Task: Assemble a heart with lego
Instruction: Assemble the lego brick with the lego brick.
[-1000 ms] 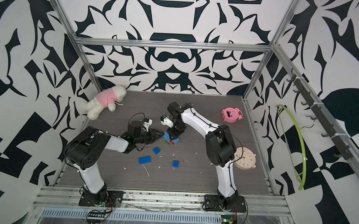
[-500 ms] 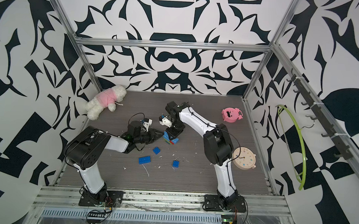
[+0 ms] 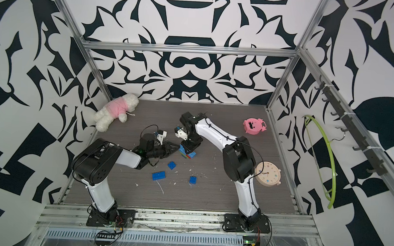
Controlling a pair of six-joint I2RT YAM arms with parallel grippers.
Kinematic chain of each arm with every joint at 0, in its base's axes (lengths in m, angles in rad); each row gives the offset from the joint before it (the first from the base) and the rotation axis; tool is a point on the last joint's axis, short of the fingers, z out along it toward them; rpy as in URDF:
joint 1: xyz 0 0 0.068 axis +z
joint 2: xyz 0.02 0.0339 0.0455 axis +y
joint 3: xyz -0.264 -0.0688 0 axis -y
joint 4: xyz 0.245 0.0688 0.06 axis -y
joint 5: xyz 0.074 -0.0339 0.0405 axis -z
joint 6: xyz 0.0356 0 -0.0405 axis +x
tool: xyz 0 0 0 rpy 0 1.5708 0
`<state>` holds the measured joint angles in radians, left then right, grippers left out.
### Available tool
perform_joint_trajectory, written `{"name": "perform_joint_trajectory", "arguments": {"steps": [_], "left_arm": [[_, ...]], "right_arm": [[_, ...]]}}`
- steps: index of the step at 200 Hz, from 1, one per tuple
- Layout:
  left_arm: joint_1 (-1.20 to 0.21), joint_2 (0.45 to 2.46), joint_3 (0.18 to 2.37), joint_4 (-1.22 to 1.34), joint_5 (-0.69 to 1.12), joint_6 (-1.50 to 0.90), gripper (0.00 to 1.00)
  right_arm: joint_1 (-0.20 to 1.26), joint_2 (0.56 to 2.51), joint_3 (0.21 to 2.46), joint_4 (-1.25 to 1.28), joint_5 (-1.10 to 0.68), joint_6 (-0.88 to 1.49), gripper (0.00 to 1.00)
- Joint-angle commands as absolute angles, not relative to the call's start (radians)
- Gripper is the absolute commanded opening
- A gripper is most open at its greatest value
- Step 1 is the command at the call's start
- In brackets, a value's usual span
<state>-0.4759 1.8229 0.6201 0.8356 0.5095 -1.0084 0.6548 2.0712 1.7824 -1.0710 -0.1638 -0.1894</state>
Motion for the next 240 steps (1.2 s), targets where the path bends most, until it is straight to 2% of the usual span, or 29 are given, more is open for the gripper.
{"name": "perform_joint_trajectory", "arguments": {"steps": [1, 54, 141, 190, 240], "left_arm": [[-0.48, 1.842, 0.609, 0.841, 0.518, -1.012, 0.32], [-0.479, 1.834, 0.606, 0.836, 0.516, -1.01, 0.31], [-0.478, 1.839, 0.614, 0.831, 0.516, -1.009, 0.32], [-0.477, 1.839, 0.615, 0.828, 0.515, -1.01, 0.32], [-0.477, 1.833, 0.606, 0.825, 0.511, -1.002, 0.32]], "right_arm": [[0.652, 2.048, 1.769, -1.073, -0.092, -0.173, 0.23], [0.639, 2.048, 1.763, -1.084, -0.126, -0.193, 0.23], [0.642, 2.154, 1.813, -1.187, -0.183, -0.288, 0.23], [0.643, 2.224, 1.953, -1.304, -0.17, -0.322, 0.22], [0.65, 2.225, 1.963, -1.305, -0.117, -0.312, 0.22]]}}
